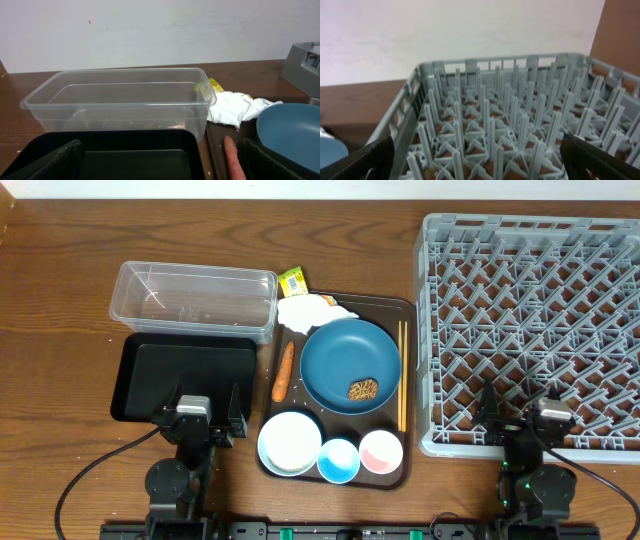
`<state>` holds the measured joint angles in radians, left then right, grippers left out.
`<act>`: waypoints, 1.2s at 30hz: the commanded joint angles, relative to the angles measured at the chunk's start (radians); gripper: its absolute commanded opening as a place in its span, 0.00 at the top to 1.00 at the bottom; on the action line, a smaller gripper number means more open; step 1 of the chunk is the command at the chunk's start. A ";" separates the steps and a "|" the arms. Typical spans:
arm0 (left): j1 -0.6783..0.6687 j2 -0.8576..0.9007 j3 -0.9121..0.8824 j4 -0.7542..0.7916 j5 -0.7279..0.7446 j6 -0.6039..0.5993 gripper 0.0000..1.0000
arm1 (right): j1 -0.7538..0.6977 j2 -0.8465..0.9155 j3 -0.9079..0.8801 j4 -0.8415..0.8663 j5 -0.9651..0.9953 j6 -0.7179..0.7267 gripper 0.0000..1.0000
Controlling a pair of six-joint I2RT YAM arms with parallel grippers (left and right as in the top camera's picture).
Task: Sort waste into correct bins and load items into the dishwasher rack
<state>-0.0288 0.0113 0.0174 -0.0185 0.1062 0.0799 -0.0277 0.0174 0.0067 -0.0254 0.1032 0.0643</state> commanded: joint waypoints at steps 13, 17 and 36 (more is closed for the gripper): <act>-0.001 0.081 0.192 0.139 0.171 -0.175 0.02 | -0.008 0.004 0.054 0.258 -0.077 0.080 0.01; -0.001 0.262 0.386 0.013 0.170 -0.174 0.02 | -0.008 0.056 0.147 0.172 -0.078 0.082 0.01; -0.001 0.991 1.114 -0.478 0.385 -0.182 0.02 | 0.004 1.050 1.144 -0.689 -0.248 0.042 0.01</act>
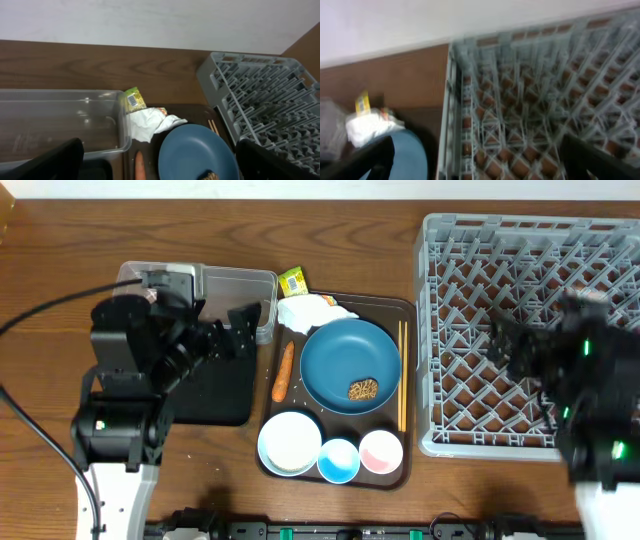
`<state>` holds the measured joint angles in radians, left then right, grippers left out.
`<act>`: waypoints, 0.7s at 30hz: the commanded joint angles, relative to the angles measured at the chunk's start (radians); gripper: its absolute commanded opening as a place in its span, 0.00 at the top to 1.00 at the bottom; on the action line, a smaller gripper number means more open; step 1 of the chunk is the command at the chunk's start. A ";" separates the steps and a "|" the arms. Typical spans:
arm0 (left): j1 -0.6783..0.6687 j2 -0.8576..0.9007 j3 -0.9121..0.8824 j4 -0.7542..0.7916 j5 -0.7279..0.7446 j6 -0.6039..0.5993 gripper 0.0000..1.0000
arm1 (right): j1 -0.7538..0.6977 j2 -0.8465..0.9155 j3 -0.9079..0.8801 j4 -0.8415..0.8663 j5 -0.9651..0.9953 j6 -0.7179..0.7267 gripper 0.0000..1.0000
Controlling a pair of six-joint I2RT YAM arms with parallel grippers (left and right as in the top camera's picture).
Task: Sort waste into correct bins and load items into the dishwasher rack
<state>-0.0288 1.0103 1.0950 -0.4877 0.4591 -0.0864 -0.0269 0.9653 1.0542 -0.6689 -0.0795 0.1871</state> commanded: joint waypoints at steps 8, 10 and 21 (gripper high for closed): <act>-0.005 -0.016 0.036 -0.100 0.099 -0.031 0.02 | 0.001 0.322 0.171 -0.126 -0.360 -0.077 0.01; -0.018 -0.013 0.036 -0.158 0.098 -0.014 0.02 | 0.001 0.342 0.171 -0.107 -0.396 -0.077 0.01; -0.362 0.125 0.036 -0.421 -0.076 0.014 0.02 | 0.002 0.337 0.171 -0.076 -0.394 -0.072 0.01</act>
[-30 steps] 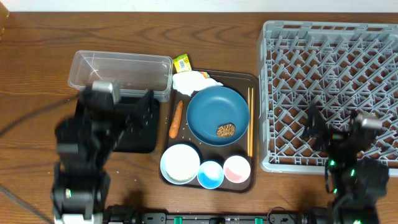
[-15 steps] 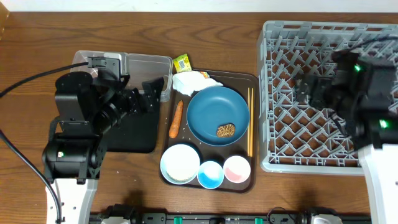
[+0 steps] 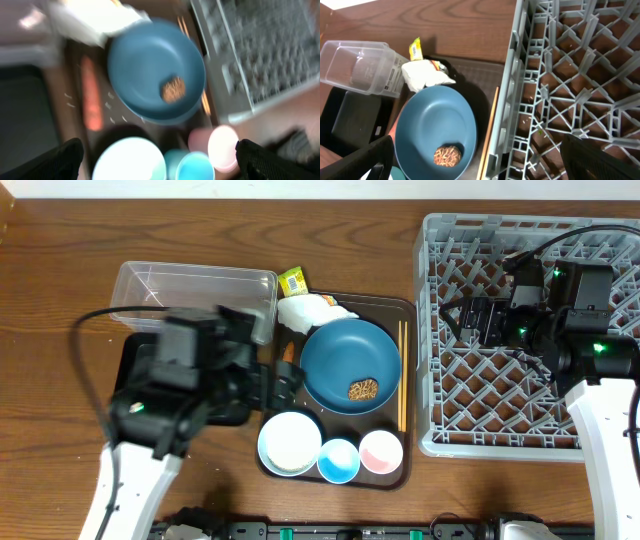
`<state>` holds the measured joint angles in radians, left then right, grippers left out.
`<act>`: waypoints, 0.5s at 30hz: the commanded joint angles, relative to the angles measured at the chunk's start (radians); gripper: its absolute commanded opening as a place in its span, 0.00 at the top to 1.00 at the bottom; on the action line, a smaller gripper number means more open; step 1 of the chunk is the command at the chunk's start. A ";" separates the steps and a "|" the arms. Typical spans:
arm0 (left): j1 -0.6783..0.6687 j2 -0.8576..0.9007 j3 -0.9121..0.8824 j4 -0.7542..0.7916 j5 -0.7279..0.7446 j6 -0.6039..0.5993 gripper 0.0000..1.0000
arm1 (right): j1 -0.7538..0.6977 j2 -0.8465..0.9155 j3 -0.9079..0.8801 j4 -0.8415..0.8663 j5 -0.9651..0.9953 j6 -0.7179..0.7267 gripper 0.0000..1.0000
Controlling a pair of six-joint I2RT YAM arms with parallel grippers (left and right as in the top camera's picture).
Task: Sort waste into correct bins and load items into the dishwasher rack
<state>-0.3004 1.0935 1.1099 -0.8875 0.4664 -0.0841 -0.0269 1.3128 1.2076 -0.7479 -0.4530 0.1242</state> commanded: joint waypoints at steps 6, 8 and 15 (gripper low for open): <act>-0.283 0.171 0.020 -0.024 -0.138 0.007 0.02 | 0.002 -0.010 0.017 -0.003 0.012 0.059 0.01; -0.314 0.206 0.020 -0.023 -0.138 -0.001 0.02 | 0.002 -0.010 0.017 -0.005 0.017 0.071 0.01; -0.394 0.300 0.007 -0.047 -0.139 0.029 0.02 | 0.002 -0.010 0.017 -0.004 0.020 0.070 0.01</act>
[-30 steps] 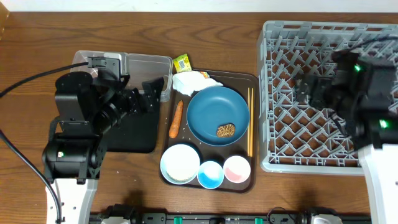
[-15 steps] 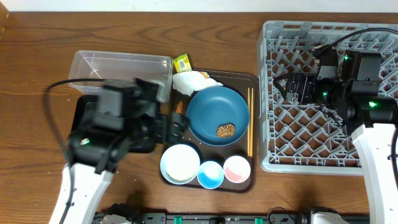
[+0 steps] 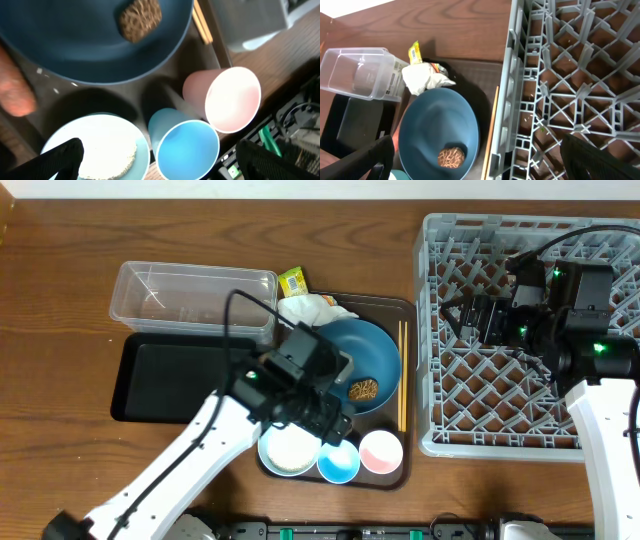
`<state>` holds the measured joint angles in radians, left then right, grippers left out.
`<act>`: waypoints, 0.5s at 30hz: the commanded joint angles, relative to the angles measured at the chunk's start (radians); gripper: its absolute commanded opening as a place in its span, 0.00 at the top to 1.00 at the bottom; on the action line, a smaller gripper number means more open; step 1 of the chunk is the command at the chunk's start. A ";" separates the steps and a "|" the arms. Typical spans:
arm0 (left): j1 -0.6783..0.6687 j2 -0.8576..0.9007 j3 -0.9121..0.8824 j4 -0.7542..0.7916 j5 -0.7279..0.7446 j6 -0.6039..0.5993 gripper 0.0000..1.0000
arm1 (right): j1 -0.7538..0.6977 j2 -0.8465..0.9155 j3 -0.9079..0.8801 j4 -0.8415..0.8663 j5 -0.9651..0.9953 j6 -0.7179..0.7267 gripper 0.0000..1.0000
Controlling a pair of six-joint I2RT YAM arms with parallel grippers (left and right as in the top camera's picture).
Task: Sort waste into correct bins and load items into the dishwasher rack
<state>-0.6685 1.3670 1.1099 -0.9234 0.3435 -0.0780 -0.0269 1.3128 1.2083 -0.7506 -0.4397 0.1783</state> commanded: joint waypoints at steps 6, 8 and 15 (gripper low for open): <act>-0.100 0.117 -0.031 -0.047 -0.056 0.044 0.09 | 0.002 -0.010 0.016 -0.019 0.023 0.016 0.01; -0.115 0.140 -0.034 -0.058 -0.108 0.044 0.18 | 0.002 -0.010 0.015 -0.033 0.029 0.016 0.01; -0.121 0.181 -0.060 -0.052 -0.154 0.044 0.31 | 0.002 -0.010 0.014 -0.047 0.089 0.016 0.01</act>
<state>-0.7876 1.5364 1.0721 -0.9733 0.2283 -0.0452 -0.0269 1.3128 1.2083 -0.7933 -0.3885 0.1799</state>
